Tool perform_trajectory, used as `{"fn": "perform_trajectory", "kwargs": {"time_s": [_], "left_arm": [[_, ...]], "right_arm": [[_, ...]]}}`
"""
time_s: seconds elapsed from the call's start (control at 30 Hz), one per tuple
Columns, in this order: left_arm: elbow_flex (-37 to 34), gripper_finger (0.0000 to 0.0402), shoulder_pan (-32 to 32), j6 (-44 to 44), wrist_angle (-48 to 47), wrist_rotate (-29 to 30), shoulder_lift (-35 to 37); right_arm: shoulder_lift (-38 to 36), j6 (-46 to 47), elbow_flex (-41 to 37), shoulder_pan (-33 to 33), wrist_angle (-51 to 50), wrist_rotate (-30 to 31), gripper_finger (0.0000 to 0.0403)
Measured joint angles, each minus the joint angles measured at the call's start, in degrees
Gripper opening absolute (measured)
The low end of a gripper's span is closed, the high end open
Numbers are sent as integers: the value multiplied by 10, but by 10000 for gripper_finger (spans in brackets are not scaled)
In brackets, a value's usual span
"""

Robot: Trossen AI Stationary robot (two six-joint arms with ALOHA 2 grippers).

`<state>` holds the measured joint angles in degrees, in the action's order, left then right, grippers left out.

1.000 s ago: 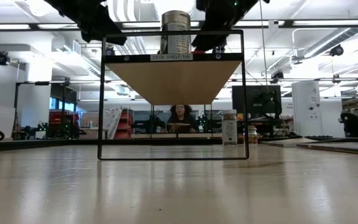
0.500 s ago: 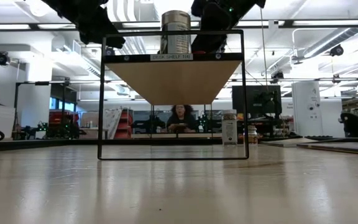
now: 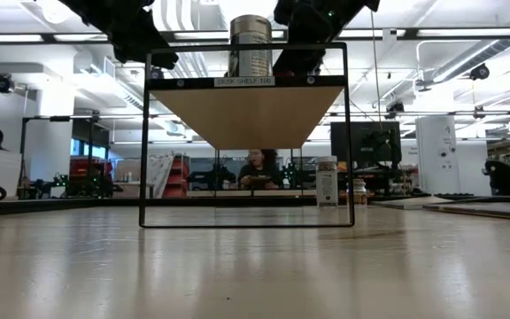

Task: Shelf spices
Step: Remove the red seasoning can from the shelf

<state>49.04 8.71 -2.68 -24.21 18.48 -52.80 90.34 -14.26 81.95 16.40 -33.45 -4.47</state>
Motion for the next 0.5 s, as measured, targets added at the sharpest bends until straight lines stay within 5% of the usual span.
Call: {"fn": "perform_trajectory", "kwargs": {"time_s": [0.5], "left_arm": [[0,178,0,0,-8,-7,0]], "right_arm": [[6,14,0,6,-5,1,339]]}}
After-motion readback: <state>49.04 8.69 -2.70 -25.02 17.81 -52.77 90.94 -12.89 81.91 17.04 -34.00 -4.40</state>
